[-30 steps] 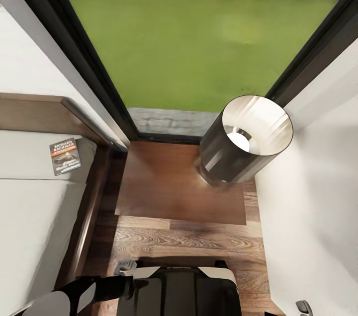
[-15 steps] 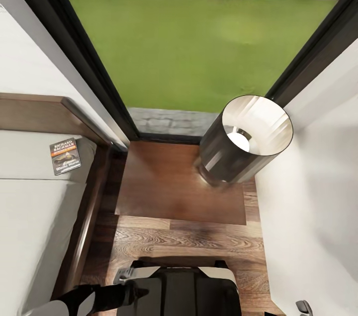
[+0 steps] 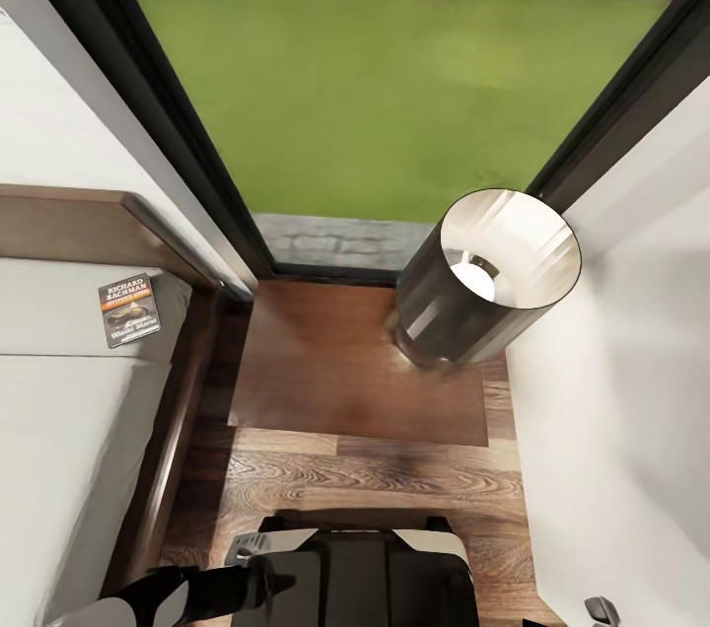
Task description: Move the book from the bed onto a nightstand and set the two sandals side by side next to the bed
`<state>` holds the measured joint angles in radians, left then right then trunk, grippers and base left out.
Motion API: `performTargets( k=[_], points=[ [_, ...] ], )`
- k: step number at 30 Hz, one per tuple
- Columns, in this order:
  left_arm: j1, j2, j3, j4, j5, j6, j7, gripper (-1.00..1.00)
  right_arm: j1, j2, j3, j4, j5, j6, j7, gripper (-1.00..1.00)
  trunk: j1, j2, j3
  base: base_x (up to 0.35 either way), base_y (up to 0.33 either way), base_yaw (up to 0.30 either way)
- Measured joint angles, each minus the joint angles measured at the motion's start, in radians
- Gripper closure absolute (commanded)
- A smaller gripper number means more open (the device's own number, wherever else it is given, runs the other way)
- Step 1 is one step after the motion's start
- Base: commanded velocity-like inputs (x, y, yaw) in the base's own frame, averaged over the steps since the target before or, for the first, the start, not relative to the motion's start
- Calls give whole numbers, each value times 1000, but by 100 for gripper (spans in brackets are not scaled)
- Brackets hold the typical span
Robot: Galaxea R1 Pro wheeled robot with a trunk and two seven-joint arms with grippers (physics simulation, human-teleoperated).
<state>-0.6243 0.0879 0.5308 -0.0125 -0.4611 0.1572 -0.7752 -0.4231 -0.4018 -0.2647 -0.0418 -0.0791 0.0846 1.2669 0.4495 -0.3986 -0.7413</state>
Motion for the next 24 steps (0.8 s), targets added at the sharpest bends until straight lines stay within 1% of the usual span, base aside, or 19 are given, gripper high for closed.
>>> performTargets(
  k=[14, 17, 24],
  points=[
    [0, 0, 0, 0, 0, 1, -4, -100, 0, 1, 0, -2, 0, 0, -11, -100, 0, 0, 0, 0, 0, 3],
    [0, 0, 0, 0, 0, 0, -4, -100, 0, 1, 0, -1, 0, 0, -11, -100, 0, 0, 0, 0, 0, 161],
    [2, 0, 0, 0, 0, 0, -4, -100, 0, 2, 0, -1, 0, 0, -11, -100, 0, 0, 0, 0, 0, 249]
  ],
)
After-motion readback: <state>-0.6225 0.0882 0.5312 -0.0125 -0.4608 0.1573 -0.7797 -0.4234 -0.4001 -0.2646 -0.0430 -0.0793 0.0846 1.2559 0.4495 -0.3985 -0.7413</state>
